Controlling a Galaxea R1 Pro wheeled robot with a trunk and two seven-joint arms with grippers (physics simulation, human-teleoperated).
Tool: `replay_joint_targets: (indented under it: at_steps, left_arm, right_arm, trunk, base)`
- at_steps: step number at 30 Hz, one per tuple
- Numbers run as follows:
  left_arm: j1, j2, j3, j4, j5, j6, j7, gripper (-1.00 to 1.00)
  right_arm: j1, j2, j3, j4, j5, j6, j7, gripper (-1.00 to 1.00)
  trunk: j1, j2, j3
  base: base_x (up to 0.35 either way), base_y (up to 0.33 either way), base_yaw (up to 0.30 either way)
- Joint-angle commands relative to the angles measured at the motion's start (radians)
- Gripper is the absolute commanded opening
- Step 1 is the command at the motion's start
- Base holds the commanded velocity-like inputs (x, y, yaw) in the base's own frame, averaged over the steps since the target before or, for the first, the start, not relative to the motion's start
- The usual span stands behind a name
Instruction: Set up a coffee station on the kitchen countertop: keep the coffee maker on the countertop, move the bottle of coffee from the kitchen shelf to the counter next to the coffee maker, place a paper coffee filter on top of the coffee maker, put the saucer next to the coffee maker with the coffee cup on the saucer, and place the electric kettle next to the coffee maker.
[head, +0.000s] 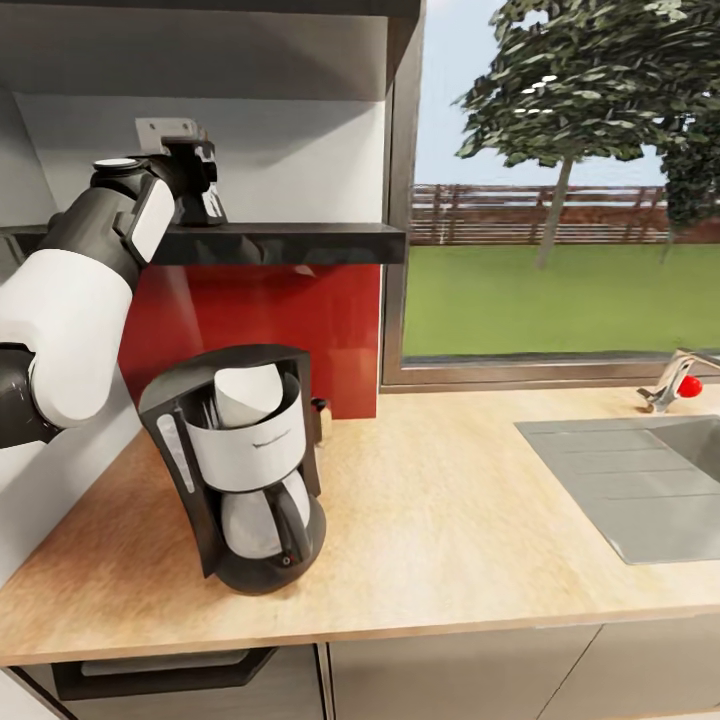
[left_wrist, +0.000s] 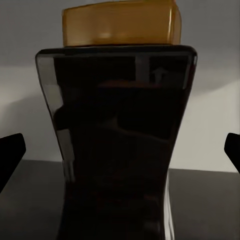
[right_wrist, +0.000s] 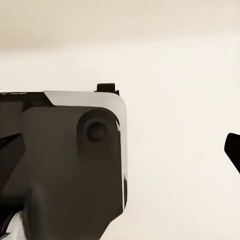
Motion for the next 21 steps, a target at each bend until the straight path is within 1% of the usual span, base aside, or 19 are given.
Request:
replay_joint_targets:
  at_steps: [1,6,11,21]
  left_arm:
    - [-0.001,0.0,-0.002,-0.001,0.001,0.005,0.003,1.0]
    - [-0.001,0.0,-0.002,0.003,0.002,0.006,0.003,1.0]
    - [-0.001,0.001,-0.002,0.006,0.001,0.005,0.003,1.0]
    - [-0.001,0.002,-0.002,0.009,0.0,0.004,0.003,1.0]
  right_arm:
    - [-0.001,0.0,-0.006,-0.001,0.004,0.002,0.004,1.0]
    - [-0.001,0.001,-0.006,-0.001,0.004,0.002,0.004,1.0]
    - [-0.001,0.001,-0.005,-0.001,0.004,0.002,0.004,1.0]
    - [-0.001,0.001,-0.005,-0.001,0.004,0.002,0.004,1.0]
  trunk:
    - [0.001,-0.002,-0.002]
    - [0.001,-0.002,-0.002]
    - [0.001,-0.002,-0.002]
    - [0.001,-0.002,-0.002]
  base:
    - [0.037,0.0,0.0]
    - [0.019,0.0,0.0]
    - [0.138,0.0,0.0]
    - [0.01,0.0,0.0]
